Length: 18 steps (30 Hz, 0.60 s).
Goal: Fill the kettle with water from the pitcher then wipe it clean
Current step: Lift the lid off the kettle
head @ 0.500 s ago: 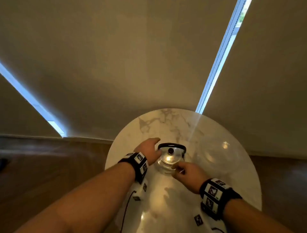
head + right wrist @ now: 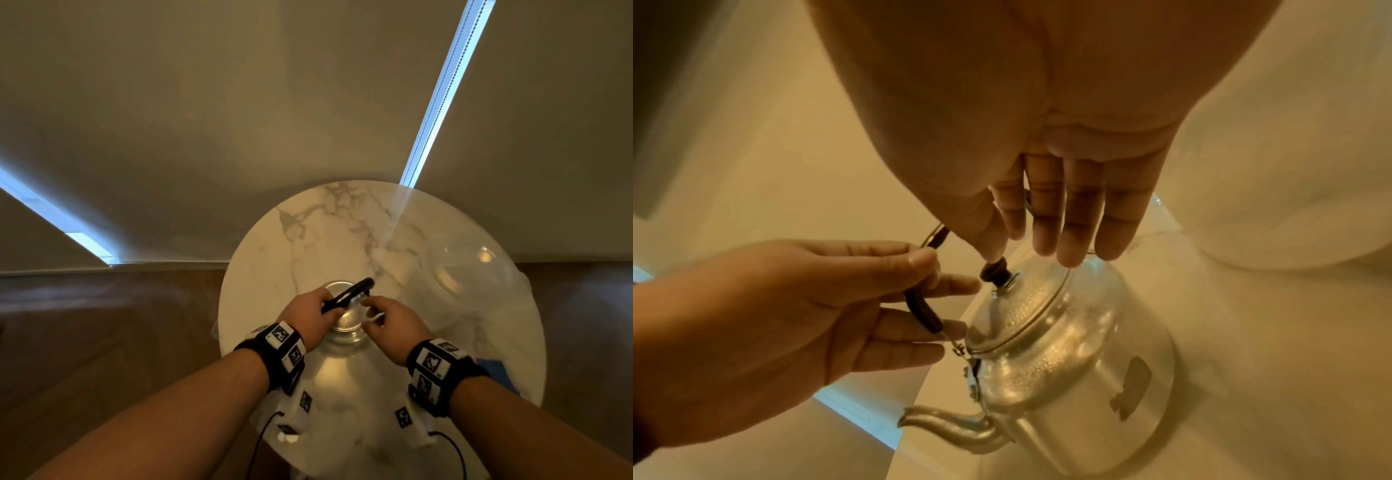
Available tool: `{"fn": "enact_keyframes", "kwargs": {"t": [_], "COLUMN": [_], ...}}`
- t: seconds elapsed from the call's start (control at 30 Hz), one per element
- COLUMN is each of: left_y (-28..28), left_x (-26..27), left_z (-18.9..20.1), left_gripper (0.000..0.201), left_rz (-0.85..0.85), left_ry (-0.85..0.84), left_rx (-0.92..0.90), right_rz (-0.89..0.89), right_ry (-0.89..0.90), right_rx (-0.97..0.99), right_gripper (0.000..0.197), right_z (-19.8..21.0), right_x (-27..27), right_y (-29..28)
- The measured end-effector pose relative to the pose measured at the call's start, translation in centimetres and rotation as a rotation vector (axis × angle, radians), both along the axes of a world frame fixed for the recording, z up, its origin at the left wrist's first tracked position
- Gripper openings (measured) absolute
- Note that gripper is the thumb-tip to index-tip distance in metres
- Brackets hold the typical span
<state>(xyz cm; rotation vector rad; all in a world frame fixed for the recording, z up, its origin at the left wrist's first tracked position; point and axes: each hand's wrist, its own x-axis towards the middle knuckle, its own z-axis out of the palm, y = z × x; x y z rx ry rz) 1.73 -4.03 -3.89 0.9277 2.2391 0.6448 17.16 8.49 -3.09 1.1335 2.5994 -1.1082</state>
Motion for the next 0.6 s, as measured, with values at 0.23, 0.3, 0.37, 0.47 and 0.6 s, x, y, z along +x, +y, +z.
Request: {"fn": "enact_keyframes", "kwargs": {"t": [0.23,0.3,0.37,0.47,0.6], "left_y": [-3.7,-3.7,-3.6,-3.3,-3.9], "left_x": [0.3,-0.7,-1.9,-2.9,-2.5], "left_z": [-1.4,-1.7,-2.3,-3.0,-3.1], "left_gripper": [0.027,0.027,0.034,0.033,0.072], "left_rz": [0.116,0.166,0.227,0.251,0.081], "left_ry": [-0.128,-0.168,-0.216,-0.184,-0.103], "left_rx": [0.062,0.077,0.07,0.032,0.092], "right_rz": [0.072,0.059,0.056,0.087,0.119], "right_ry": [-0.022,-0.044,-0.087,-0.126,-0.122], "right_rx": [0.081,0.12,0.176,0.267,0.292], "right_gripper": [0.04,0.034,0.031,0.028,0.025], "right_z": [-1.4,-1.5,-1.8,-2.2,-2.4], "right_x": [-1.7,-2.7,-3.5,-4.2,-4.4], "right_y": [-3.2,-3.5,-3.6,-3.6,-3.5]}}
